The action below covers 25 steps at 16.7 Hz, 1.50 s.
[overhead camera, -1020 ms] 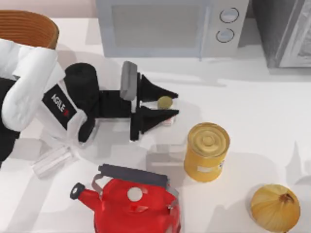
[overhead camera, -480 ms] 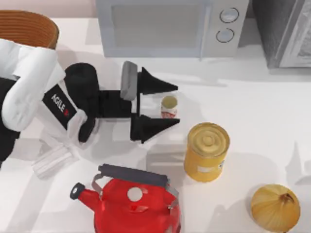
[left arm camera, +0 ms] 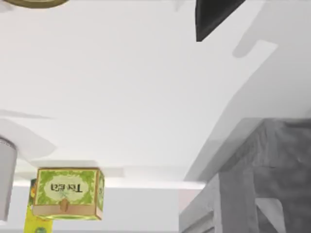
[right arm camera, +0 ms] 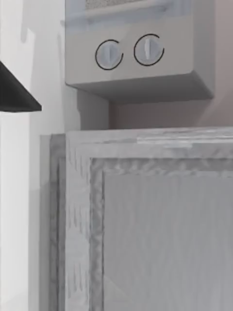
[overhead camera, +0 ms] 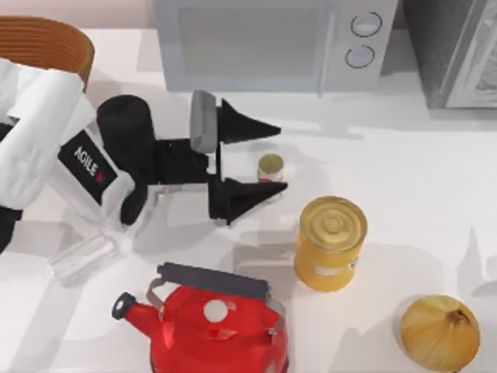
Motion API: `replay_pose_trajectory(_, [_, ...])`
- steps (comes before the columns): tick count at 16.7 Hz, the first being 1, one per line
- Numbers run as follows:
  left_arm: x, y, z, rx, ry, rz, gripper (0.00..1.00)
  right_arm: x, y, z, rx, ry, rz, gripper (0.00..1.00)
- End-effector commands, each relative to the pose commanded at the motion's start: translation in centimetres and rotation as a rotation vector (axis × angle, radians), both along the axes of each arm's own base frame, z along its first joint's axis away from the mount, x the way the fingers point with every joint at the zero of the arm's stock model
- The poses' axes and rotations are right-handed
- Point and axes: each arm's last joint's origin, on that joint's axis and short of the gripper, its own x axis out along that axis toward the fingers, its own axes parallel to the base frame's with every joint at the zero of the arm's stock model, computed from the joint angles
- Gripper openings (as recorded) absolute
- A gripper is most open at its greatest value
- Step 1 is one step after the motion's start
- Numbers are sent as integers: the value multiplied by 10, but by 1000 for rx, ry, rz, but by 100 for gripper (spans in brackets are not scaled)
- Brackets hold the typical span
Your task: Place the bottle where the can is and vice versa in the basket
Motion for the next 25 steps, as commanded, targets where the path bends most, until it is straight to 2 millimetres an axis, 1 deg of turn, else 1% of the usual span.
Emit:
replay_pose_trajectory(1, [-2,3,9,3,4,37,100,0,0,0,0,0,0,100])
replay_pose_trajectory(3, [-11,10,34,11,15,129,100,0,0,0,0,0,0,100])
replay_pose_trajectory(6, [-35,27,85,25,30,300,100,0,0,0,0,0,0,100])
replay_pose_trajectory(8, [-62,43,124,29,28,429,100,0,0,0,0,0,0,100])
replay_pose_trajectory(10, [-97,61,158,29,20,565,100,0,0,0,0,0,0,100])
replay_pose_trajectory(12, [-138,81,182,24,8,705,100,0,0,0,0,0,0,100])
replay_pose_trajectory(13, [-159,90,190,20,1,775,100,0,0,0,0,0,0,100])
replay_pose_trajectory(14, [-179,100,195,15,-5,845,100,0,0,0,0,0,0,100])
replay_pose_trajectory(16, [-217,116,195,5,-18,982,100,0,0,0,0,0,0,100])
replay_pose_trajectory(18, [-248,130,187,-4,-26,1112,100,0,0,0,0,0,0,100])
replay_pose_trajectory(19, [-261,135,180,-8,-29,1173,100,0,0,0,0,0,0,100])
replay_pose_trajectory(22, [-286,148,158,-14,-30,1336,100,0,0,0,0,0,0,100])
replay_pose_trajectory(25, [-297,156,139,-8,-18,1457,100,0,0,0,0,0,0,100])
